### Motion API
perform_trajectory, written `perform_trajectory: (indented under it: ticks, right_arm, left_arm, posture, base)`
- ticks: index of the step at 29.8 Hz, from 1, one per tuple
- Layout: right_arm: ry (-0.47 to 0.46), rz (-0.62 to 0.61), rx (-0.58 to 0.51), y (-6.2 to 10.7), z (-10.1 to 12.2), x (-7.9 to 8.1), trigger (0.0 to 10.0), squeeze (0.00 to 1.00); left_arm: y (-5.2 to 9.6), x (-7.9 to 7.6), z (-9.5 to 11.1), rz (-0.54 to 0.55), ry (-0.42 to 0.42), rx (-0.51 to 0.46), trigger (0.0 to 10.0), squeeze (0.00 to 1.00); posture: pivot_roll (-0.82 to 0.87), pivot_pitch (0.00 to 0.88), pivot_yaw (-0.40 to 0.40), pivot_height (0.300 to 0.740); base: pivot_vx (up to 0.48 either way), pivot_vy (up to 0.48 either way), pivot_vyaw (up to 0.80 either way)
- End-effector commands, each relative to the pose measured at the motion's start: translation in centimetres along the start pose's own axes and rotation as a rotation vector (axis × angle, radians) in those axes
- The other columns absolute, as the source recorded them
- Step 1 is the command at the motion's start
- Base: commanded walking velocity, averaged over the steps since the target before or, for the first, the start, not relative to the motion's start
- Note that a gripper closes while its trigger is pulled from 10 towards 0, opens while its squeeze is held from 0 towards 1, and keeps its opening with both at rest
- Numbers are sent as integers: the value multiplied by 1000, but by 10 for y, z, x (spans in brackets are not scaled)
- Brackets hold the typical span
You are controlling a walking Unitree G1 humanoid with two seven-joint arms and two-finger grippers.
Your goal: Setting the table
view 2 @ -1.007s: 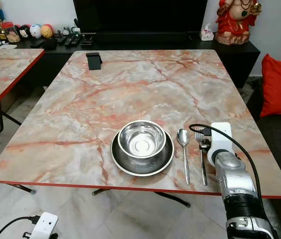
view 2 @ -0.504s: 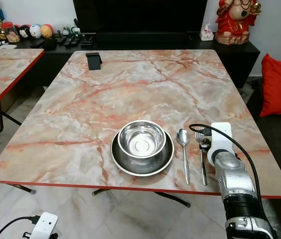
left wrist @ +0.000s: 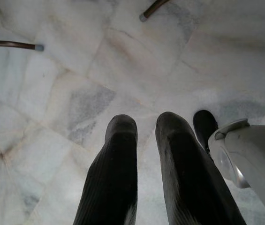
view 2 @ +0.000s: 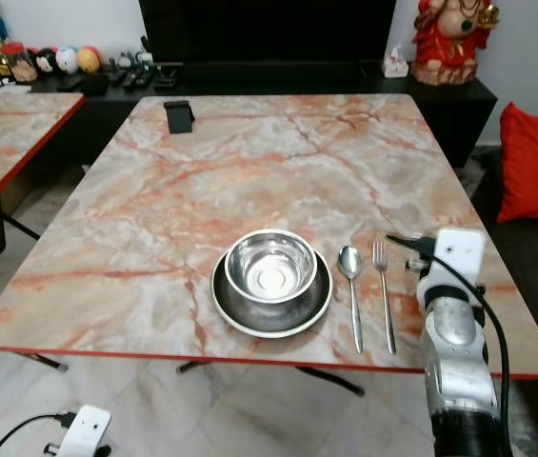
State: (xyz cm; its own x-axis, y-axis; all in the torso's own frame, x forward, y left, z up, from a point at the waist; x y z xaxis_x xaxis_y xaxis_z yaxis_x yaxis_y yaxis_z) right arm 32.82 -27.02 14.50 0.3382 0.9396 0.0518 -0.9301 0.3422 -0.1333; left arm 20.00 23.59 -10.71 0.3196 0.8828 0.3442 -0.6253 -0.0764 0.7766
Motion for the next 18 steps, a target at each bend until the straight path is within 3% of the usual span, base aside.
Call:
perform_trajectory:
  ticks: [1, 5, 8, 14, 18]
  right_arm:
    - [27, 3, -47, 9, 4, 1, 10000, 0]
    - [29, -2, -87, 31, 1, -1, 10000, 0]
    - [15, -16, -106, 38, 3, -5, 10000, 0]
    - [-6, -12, -138, 30, 12, -1, 10000, 0]
    - [-28, 4, -154, 28, 14, 6, 10000, 0]
  left_arm:
    - [2, 2, -5, 6, 13, 10, 10000, 0]
    - [2, 2, -6, 6, 16, 8, 10000, 0]
    - [2, 3, -6, 5, 15, 8, 10000, 0]
    - [2, 2, -7, 7, 39, 13, 10000, 0]
    - [3, 1, -10, 6, 46, 18, 10000, 0]
  posture:
    - [-28, 0, 40, 740]
    - [-31, 0, 42, 740]
    - [-36, 0, 44, 740]
    - [-37, 0, 43, 740]
    - [-34, 0, 40, 740]
  base:
    - [0, 0, 0]
    - [0, 0, 0]
    - [0, 0, 0]
    - [0, 0, 0]
    - [0, 292, 0]
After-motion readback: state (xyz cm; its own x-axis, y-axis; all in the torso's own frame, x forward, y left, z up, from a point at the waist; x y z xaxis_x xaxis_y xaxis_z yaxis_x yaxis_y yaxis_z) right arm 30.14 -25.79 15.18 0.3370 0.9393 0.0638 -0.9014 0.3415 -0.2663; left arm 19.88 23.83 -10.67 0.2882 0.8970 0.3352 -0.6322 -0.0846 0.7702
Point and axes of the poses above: a point about 5 cm out from each wrist's last joint towards the gripper, its own y axis pointing back from the gripper into the wrist, its own z axis along the axis of the wrist's last joint, x = y × z, the point moved 4 cm from there along -y, pointing out of the wrist towards the gripper, and after that the axes turned 10 degrees about -y, right-handed, at the moved point
